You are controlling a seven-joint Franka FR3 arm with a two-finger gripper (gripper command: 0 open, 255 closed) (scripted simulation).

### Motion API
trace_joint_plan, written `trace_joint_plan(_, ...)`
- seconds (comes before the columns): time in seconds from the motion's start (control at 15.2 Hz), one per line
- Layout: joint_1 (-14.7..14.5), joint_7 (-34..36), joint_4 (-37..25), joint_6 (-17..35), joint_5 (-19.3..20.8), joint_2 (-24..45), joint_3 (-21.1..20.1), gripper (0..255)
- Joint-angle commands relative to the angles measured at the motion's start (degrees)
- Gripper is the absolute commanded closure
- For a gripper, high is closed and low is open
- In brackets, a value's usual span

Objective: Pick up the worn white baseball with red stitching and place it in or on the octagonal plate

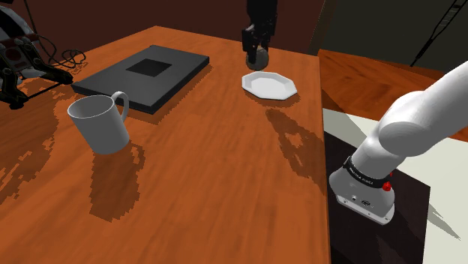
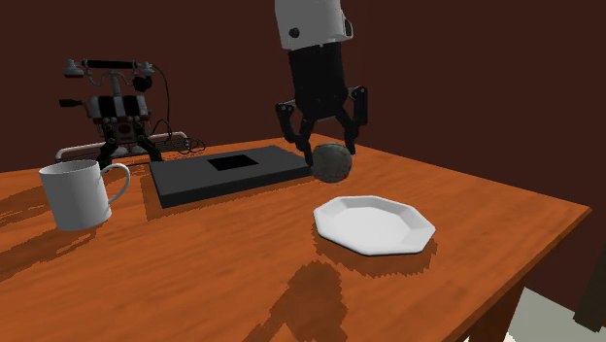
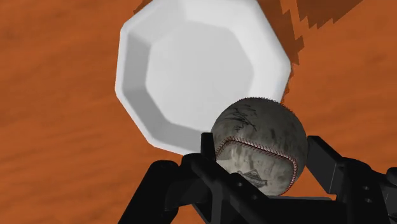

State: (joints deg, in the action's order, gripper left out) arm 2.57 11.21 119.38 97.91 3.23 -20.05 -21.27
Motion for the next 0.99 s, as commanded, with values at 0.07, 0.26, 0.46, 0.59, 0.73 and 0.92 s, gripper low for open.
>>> trace_joint_plan(0.07,0.81,-4.42,3.80,0.24,-0.02,-4.18,3.23,255)
trace_joint_plan(0.26,1.61,-8.53,7.34,0.41,0.48,-8.06,6.47,255)
trace_joint_plan(0.46,1.50,-8.20,9.70,2.67,0.44,-8.12,6.37,255)
trace_joint_plan(0.59,1.45,-7.98,11.21,4.19,0.42,-8.10,6.28,255)
trace_joint_plan(0.73,1.41,-7.75,12.69,5.72,0.41,-8.03,6.18,255)
trace_joint_plan(0.92,1.36,-7.38,14.82,8.03,0.41,-7.82,6.01,255)
